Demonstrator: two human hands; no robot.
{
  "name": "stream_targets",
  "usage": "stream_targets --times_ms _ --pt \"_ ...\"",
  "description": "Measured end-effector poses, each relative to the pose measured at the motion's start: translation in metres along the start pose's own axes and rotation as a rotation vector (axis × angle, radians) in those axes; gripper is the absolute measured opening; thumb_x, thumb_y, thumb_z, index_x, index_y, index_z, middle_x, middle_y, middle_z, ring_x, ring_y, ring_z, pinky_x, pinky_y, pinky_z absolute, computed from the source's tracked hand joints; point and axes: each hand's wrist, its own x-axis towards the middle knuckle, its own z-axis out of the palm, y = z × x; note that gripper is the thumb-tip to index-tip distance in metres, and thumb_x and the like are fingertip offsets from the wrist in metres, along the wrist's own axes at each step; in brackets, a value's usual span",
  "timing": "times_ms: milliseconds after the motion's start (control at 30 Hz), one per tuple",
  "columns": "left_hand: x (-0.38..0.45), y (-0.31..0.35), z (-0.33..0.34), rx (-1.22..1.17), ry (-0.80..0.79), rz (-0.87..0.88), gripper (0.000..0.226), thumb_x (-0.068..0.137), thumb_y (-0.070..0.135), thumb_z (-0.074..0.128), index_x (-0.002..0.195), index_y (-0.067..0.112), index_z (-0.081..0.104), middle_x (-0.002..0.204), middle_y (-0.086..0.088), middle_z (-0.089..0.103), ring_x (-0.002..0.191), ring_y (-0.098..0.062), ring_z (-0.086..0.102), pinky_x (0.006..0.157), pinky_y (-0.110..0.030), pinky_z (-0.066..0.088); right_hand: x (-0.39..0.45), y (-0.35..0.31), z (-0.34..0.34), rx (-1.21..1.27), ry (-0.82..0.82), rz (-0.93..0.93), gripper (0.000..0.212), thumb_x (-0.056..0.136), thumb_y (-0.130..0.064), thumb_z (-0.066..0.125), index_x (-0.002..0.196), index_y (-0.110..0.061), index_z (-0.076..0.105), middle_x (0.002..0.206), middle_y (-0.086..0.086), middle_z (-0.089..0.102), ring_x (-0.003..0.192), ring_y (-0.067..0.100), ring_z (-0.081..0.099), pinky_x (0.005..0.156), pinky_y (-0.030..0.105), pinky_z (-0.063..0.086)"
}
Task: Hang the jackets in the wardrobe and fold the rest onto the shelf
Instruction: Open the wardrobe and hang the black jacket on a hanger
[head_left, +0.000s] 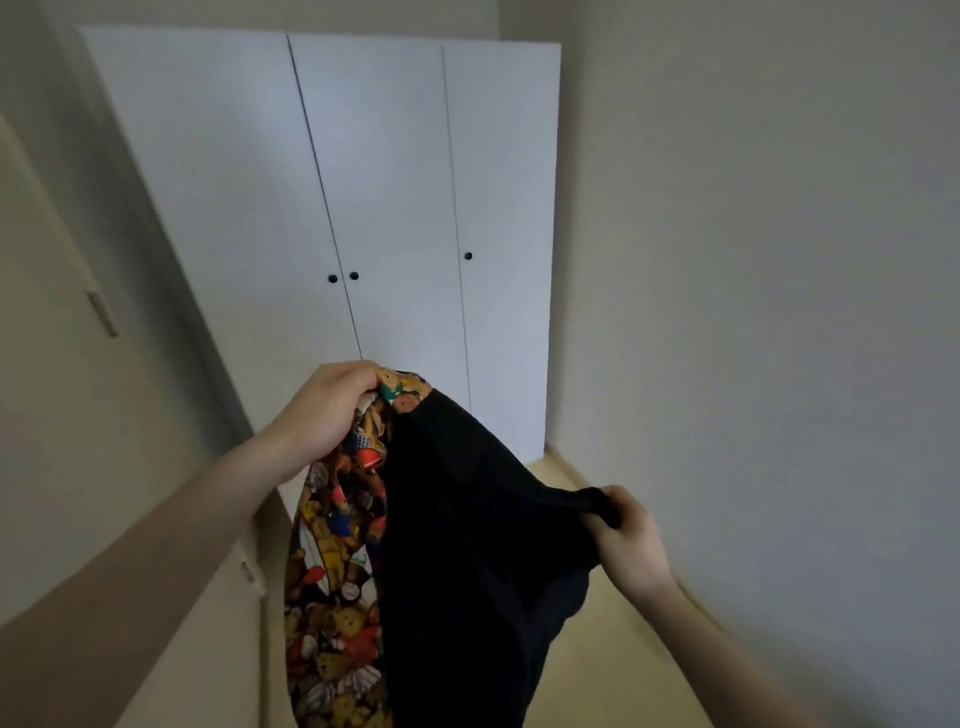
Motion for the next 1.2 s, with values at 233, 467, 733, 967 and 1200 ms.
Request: stream_targets --times_ms 233,467,733,967,1200 --pt "0.084 -0.077 -0.039 0.361 0.059 -0.207 0.04 0.102 0.022 0.041 0.078 -0.003 0.061 0.081 -0.019 0.067 0.078 -0.032 0.064 0.075 -0.045 0.052 0.135 -0.087 -0.003 0.086 -0.147 -0.277 0.032 0.095 -0.008 0.066 0.093 -0.038 0.075 0.092 -0.013 0.076 0.088 0.002 0.071 0.075 0.009 0.05" --pt "0.12 -0.122 -0.049 0.425 0.037 -0.323 0.039 0.092 -0.003 0.049 0.064 0.019 0.066 0.07 0.001 0.066 0.074 -0.016 0.061 0.067 -0.026 0.043 0.234 -0.153 0.024 0.079 -0.297 -0.445 0.023 0.092 -0.011 0.073 0.095 -0.034 0.078 0.098 -0.011 0.078 0.09 0.006 0.074 0.079 0.014 0.054" --pt "0.212 -0.141 -0.078 0.459 0.132 -0.287 0.035 0.095 0.005 0.05 0.069 0.021 0.066 0.071 0.001 0.068 0.059 -0.011 0.058 0.059 -0.025 0.043 0.33 -0.164 0.077 -0.106 -0.273 -0.488 0.016 0.085 -0.021 0.076 0.088 -0.036 0.074 0.085 -0.016 0.074 0.069 0.008 0.069 0.061 0.011 0.049" --pt "0.324 -0.178 -0.117 0.45 0.158 -0.219 0.02 0.088 0.016 0.065 0.078 0.032 0.07 0.078 0.018 0.068 0.064 0.005 0.062 0.057 -0.012 0.039 0.412 -0.185 0.143 -0.18 -0.228 -0.414 0.009 0.081 -0.021 0.074 0.078 -0.029 0.071 0.072 -0.011 0.072 0.059 0.007 0.069 0.052 0.012 0.047" --pt "0.444 -0.235 -0.133 0.325 0.136 -0.155 0.016 0.09 0.02 0.065 0.095 0.035 0.064 0.104 0.01 0.067 0.087 -0.008 0.064 0.067 -0.022 0.046 0.482 -0.193 0.197 -0.189 -0.156 -0.373 0.026 0.084 -0.014 0.073 0.088 -0.039 0.067 0.08 -0.015 0.068 0.064 0.012 0.068 0.05 0.012 0.046"
